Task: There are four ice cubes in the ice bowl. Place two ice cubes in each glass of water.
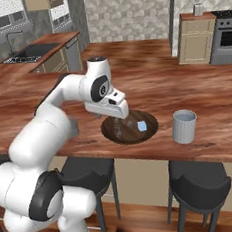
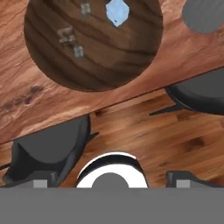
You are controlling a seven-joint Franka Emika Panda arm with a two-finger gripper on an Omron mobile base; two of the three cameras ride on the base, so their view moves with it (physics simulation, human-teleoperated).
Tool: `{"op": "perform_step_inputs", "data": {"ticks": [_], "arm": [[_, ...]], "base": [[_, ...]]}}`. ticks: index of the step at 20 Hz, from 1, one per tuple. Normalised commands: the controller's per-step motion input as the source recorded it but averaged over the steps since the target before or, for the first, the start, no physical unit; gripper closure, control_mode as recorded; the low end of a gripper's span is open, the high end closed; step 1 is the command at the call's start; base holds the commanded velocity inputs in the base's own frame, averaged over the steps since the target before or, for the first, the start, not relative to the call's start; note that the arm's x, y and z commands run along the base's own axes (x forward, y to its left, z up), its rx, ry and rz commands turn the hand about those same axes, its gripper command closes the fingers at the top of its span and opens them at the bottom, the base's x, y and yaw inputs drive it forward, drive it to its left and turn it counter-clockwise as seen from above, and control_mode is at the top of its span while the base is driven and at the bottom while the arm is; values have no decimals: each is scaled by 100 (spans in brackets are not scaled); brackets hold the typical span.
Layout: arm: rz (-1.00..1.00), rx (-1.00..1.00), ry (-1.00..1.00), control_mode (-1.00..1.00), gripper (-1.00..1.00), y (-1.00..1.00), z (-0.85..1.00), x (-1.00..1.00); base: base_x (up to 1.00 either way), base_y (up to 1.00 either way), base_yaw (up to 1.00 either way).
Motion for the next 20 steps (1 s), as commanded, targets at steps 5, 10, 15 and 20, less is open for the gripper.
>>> {"op": "perform_step_inputs", "data": {"ticks": [5,10,15,20], "arm": [[0,9,8,-100,-100,23,-37,55],[2,12,6,-100,-100,18,-39,72],[1,5,0,-100,-100,1,-30,62],[0,0,0,-100,-100,0,-44,52]], "base": [[0,0,0],[0,0,0],[0,0,0],[0,0,0]]}}
